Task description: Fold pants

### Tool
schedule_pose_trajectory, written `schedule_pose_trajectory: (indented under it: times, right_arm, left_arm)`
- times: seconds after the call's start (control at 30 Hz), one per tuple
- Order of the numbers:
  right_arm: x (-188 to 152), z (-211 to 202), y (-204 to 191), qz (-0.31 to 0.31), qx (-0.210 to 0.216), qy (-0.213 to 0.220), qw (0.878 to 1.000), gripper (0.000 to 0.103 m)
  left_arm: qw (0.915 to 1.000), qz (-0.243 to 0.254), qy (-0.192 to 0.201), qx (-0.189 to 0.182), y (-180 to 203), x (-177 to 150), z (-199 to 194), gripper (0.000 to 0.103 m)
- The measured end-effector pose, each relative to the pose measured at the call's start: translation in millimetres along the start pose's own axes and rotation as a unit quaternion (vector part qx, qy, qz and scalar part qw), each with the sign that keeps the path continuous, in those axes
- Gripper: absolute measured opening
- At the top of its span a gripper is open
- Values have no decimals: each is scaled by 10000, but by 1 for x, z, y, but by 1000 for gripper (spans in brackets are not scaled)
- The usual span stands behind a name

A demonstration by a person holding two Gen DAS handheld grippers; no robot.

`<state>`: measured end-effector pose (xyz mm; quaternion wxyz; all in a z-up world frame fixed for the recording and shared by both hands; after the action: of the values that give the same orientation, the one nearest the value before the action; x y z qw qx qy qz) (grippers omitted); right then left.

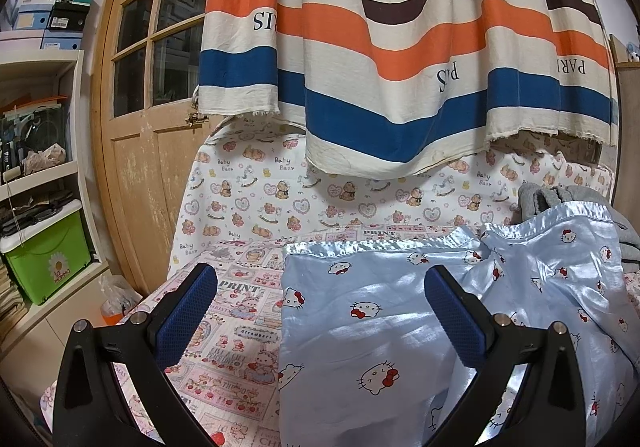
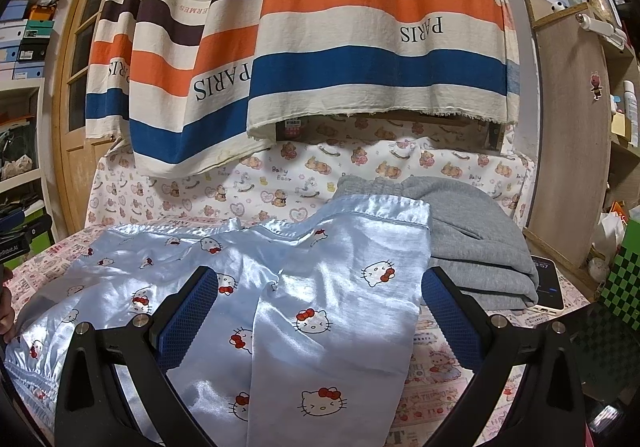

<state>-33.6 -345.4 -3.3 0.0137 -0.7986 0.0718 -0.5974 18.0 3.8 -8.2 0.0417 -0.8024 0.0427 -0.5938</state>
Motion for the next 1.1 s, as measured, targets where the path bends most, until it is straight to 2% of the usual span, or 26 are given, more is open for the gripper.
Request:
schedule_pose_trajectory:
  times: [1.1]
  right_arm:
    - [0,1,2,10,12,-5,10000,102]
  left_arm:
    - [10000,-3,0,-25,-1,1,-1,103]
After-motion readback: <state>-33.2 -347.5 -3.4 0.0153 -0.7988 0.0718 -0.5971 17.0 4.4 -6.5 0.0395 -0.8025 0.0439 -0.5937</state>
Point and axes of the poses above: each gripper's, at about its wrist camera, not at the fingertips, and z roughly the way its jaws point, y to its right, x to its top, the point moved 2 cm from there along z, roughly the way its jaws point, and after that the axes turned 7 degrees about z, right-handed, at the moved point
